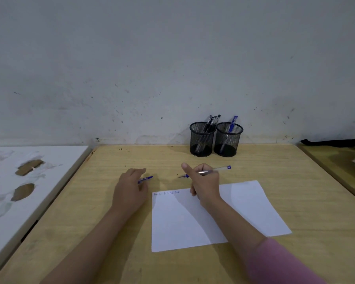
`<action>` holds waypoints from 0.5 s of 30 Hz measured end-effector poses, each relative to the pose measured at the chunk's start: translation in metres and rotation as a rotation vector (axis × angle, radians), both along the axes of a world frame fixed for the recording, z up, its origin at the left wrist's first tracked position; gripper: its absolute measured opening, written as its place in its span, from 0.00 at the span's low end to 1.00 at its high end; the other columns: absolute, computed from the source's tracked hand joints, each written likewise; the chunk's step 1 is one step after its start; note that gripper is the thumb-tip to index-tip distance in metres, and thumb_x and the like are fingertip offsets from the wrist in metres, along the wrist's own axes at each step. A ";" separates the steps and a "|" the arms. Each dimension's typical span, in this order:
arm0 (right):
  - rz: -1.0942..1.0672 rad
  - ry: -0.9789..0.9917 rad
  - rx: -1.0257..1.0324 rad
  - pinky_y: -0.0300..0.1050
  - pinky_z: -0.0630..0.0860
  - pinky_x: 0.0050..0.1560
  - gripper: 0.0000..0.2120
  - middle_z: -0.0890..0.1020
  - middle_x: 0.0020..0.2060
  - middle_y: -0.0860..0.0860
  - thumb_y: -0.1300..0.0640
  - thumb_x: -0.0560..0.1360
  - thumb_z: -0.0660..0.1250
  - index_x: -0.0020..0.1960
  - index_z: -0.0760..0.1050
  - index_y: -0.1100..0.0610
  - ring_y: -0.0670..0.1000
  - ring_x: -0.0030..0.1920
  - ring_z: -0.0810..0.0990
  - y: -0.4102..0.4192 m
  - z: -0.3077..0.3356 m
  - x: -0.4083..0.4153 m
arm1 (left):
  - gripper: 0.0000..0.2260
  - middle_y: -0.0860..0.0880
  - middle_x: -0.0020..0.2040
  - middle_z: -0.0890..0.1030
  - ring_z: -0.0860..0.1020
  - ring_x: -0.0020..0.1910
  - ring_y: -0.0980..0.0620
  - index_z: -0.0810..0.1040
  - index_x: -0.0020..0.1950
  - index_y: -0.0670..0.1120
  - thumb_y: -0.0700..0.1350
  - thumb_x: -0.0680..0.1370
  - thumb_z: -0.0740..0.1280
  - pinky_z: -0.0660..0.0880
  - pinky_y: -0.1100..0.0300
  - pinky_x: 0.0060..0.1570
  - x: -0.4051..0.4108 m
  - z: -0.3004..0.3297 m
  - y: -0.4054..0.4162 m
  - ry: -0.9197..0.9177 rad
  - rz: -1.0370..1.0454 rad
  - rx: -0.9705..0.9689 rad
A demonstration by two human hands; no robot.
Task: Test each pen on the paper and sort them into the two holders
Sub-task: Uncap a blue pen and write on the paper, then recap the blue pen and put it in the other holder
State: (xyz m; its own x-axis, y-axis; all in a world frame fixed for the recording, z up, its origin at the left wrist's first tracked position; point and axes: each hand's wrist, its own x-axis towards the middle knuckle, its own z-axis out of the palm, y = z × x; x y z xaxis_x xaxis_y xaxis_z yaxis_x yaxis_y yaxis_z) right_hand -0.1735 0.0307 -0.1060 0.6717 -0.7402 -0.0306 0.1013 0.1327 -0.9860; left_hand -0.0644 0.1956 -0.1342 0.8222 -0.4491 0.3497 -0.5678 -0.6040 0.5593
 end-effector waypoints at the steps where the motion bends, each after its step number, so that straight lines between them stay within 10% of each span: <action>1: 0.013 -0.011 0.001 0.35 0.65 0.18 0.17 0.73 0.17 0.49 0.55 0.66 0.77 0.33 0.69 0.59 0.49 0.15 0.70 -0.001 0.003 -0.002 | 0.14 0.46 0.54 0.80 0.76 0.54 0.44 0.78 0.57 0.43 0.37 0.73 0.65 0.73 0.56 0.50 0.004 -0.001 -0.002 -0.001 0.007 0.014; 15: 0.317 -0.105 -0.184 0.42 0.76 0.25 0.03 0.83 0.34 0.54 0.65 0.71 0.71 0.45 0.80 0.60 0.47 0.27 0.76 0.000 0.032 -0.030 | 0.08 0.49 0.36 0.84 0.81 0.39 0.52 0.82 0.41 0.52 0.39 0.72 0.71 0.76 0.63 0.45 -0.034 0.060 -0.017 0.364 -0.194 -0.436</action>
